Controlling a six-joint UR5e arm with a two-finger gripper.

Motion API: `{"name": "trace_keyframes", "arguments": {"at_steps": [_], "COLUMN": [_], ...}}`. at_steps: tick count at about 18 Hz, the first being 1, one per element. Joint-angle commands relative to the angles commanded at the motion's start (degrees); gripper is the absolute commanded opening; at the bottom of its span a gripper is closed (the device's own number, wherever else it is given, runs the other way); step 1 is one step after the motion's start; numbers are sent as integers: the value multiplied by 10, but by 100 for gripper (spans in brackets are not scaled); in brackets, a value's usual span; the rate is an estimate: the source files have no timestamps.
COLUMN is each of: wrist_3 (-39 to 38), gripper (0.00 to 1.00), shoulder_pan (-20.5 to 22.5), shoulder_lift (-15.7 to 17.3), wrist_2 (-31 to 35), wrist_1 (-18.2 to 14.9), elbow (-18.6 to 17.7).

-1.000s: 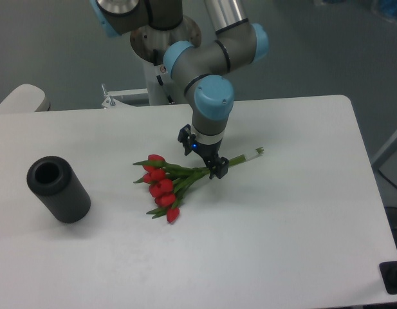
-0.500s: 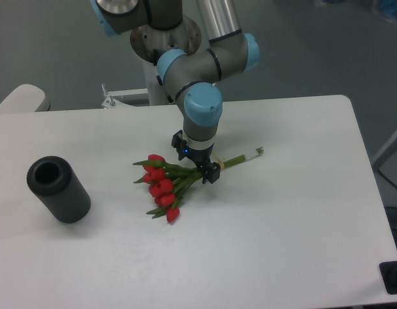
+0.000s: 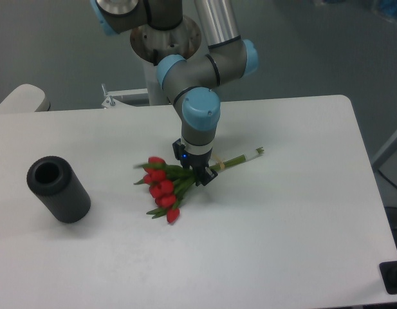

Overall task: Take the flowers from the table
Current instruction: 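Lower the gripper onto the stems and close it around them, then lift the red tulip bouquet by its stems off the table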

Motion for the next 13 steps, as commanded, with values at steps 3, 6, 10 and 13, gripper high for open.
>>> {"name": "trace_keyframes", "arguments": {"at_steps": [3, 6, 10, 13], "wrist_3": [2, 4, 3, -1], "gripper": [36, 36, 36, 36], "shoulder_pan": [0, 0, -5, -5], "shoulder_lift": [-3, -4, -5, -3], "wrist_2": [0, -8, -60, -133], "wrist_1": [-1, -4, -8, -8], "elbow": [18, 56, 110, 143]}}
